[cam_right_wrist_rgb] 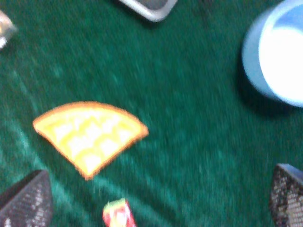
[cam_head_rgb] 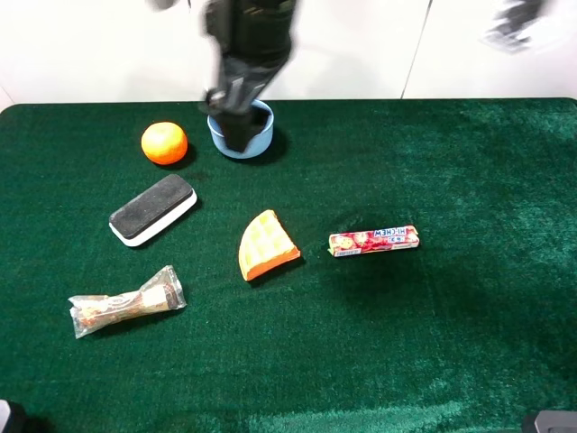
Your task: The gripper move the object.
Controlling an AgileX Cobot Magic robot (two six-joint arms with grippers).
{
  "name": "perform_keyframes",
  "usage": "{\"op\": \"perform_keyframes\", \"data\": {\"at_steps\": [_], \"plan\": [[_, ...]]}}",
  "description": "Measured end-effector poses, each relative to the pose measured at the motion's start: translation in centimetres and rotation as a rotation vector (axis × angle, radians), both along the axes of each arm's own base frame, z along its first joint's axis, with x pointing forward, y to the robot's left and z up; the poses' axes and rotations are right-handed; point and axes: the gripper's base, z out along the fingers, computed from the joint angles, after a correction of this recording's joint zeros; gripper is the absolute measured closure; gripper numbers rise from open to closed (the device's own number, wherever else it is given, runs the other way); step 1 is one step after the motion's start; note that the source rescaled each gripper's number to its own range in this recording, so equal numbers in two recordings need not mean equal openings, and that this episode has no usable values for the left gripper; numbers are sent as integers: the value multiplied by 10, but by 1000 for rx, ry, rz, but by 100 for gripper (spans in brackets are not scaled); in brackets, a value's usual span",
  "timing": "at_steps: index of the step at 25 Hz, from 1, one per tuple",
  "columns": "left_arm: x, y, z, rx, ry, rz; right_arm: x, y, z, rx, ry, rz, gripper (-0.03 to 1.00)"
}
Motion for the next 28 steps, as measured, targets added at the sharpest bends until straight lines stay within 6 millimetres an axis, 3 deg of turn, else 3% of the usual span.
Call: {"op": "perform_keyframes", "data": {"at_steps": [13, 21, 28], "plan": [[0, 0, 0, 0, 0, 0, -24, -146, 21, -2, 2, -344, -3], [0, 0, 0, 0, 0, 0, -69, -229, 20, 55, -38, -545, -3], [0, 0, 0, 0, 0, 0, -122, -272, 15, 183, -88, -734, -3]]}}
